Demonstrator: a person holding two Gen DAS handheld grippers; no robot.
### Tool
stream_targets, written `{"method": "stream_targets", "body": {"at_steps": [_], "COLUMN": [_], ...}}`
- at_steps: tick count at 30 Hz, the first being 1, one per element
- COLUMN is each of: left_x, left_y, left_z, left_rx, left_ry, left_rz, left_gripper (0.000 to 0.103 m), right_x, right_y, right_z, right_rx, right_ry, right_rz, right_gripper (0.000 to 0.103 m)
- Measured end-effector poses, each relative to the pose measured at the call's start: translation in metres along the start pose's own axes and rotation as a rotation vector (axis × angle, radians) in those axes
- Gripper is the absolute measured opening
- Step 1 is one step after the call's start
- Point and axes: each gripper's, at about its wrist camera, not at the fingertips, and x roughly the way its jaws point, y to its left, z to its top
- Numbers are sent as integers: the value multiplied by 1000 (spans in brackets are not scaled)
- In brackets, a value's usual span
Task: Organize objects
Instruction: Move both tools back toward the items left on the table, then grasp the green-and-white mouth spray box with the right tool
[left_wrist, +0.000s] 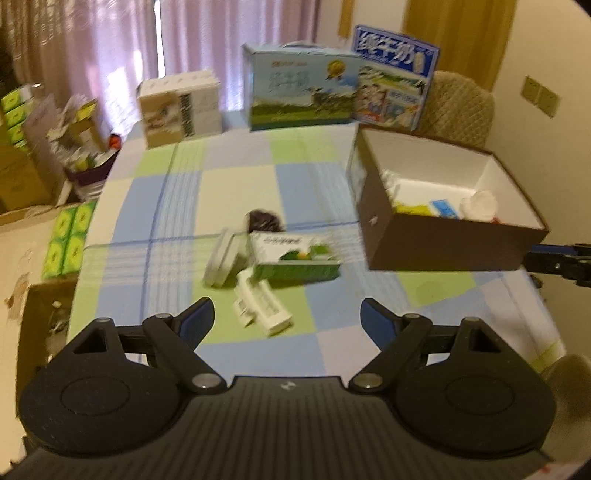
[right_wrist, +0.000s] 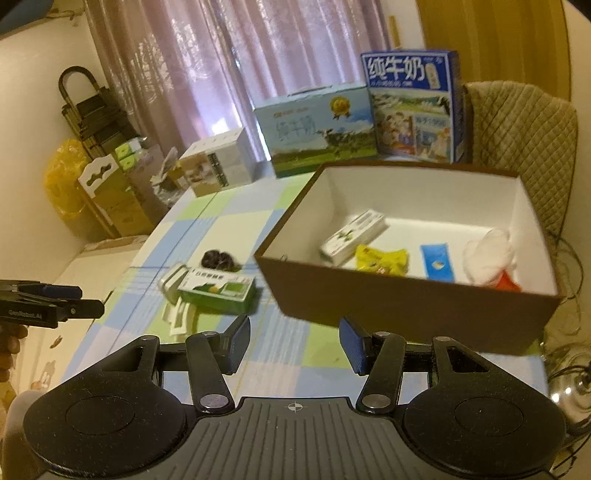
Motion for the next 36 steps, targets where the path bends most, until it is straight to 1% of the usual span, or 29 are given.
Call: {"method": "stream_targets", "body": {"at_steps": [2,8,14,23,26,32,36], "left_x": [3,18,32,49,57,75,89], "left_y": [4,13,16,19,23,32,38], "left_z": [-8,-25,-33,-35,-34,-30,-29], "left_rx": [-1,-18,-44,-76,-76,-74,-73], "left_ry": [6,44,65,75,82,86,89], "left_rz": [34,105,133,142,152,178,201], "left_gripper": [84,84,83,83,83,82,82], "right_x": [8,37,64,108,123,153,171], "right_y": [5,24,42,68,79,101,109], "right_z": [-5,-19,-27,-28,-28,-30,-31], "right_rx": [-6,-45,-89,-117,-162,-300,-370], "right_ry": [11,56,84,101,88,52,43], "right_rz": [3,13,20,60,59,23,0], "right_gripper": [51,51,51,51,51,51,51]}}
